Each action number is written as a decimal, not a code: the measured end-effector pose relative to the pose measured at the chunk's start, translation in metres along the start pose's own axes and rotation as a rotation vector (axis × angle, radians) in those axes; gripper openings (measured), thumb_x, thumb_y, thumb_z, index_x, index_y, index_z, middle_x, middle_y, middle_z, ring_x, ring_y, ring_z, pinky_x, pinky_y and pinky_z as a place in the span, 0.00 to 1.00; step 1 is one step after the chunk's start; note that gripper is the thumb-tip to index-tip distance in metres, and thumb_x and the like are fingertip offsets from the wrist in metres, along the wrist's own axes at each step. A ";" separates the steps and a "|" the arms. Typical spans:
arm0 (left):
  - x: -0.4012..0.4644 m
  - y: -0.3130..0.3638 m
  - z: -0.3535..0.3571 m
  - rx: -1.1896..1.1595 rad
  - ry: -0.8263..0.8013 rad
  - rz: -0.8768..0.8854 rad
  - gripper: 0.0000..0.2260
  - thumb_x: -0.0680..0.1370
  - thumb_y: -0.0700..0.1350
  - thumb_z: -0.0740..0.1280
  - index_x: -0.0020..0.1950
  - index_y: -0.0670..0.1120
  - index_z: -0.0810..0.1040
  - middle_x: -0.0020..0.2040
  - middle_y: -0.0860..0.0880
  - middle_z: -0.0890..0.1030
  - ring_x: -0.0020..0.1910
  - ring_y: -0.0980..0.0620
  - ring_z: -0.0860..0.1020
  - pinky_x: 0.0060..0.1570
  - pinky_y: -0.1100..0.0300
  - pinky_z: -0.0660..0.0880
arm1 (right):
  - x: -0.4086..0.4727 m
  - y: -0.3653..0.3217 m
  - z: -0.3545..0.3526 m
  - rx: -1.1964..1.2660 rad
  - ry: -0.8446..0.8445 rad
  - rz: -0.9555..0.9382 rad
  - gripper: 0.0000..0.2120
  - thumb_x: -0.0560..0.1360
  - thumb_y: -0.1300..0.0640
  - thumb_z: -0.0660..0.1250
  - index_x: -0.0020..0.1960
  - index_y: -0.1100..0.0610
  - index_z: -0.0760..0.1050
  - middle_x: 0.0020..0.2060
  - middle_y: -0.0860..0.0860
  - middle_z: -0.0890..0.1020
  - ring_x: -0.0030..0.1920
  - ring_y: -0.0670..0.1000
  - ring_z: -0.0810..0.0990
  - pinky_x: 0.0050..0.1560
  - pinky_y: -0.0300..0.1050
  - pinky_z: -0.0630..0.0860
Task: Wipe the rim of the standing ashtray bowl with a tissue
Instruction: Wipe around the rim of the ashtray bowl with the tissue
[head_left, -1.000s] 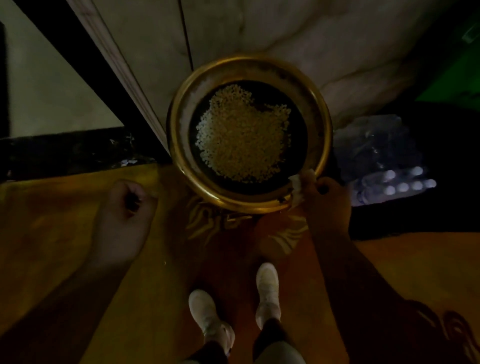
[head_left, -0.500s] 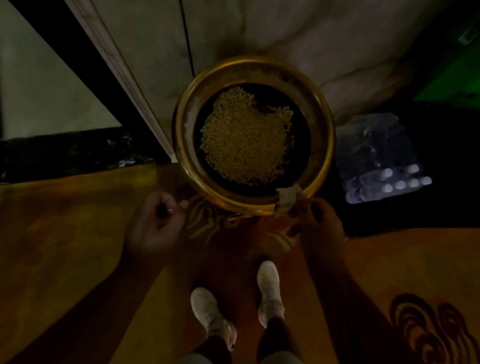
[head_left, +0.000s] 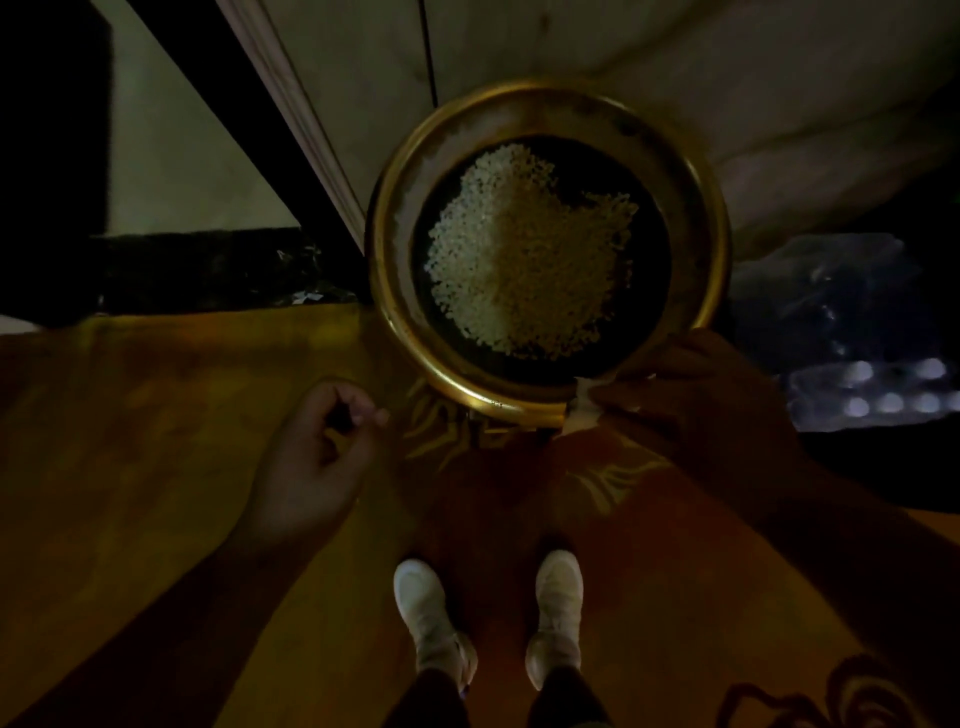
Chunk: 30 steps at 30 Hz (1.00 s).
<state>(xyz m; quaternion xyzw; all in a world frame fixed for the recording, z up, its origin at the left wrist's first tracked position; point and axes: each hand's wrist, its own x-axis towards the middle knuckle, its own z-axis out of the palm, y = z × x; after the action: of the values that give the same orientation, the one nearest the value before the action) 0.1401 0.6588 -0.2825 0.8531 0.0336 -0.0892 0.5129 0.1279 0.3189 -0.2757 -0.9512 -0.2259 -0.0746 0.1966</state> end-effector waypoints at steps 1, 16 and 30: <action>-0.002 -0.001 0.000 0.004 0.008 -0.008 0.07 0.81 0.39 0.68 0.45 0.48 0.74 0.42 0.49 0.78 0.36 0.60 0.74 0.30 0.70 0.68 | 0.004 0.000 0.001 -0.003 0.003 -0.023 0.20 0.79 0.43 0.61 0.52 0.54 0.87 0.47 0.55 0.86 0.50 0.52 0.75 0.51 0.44 0.68; 0.000 -0.011 0.001 0.174 -0.015 0.121 0.05 0.79 0.45 0.69 0.52 0.54 0.76 0.50 0.56 0.78 0.49 0.59 0.77 0.41 0.66 0.69 | 0.046 -0.076 0.040 0.119 0.092 0.174 0.16 0.75 0.44 0.66 0.51 0.53 0.87 0.39 0.54 0.85 0.43 0.59 0.82 0.45 0.56 0.77; 0.071 0.014 -0.034 0.516 -0.159 0.497 0.29 0.78 0.34 0.64 0.80 0.44 0.64 0.80 0.45 0.64 0.78 0.50 0.64 0.76 0.60 0.60 | 0.095 -0.117 0.080 0.063 0.213 0.401 0.12 0.73 0.48 0.73 0.51 0.55 0.86 0.40 0.56 0.83 0.41 0.61 0.80 0.43 0.51 0.74</action>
<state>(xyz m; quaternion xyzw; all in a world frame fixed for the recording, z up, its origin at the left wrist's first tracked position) 0.2161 0.6797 -0.2676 0.9270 -0.2384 -0.0334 0.2877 0.1625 0.4849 -0.2870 -0.9572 -0.0126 -0.1267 0.2597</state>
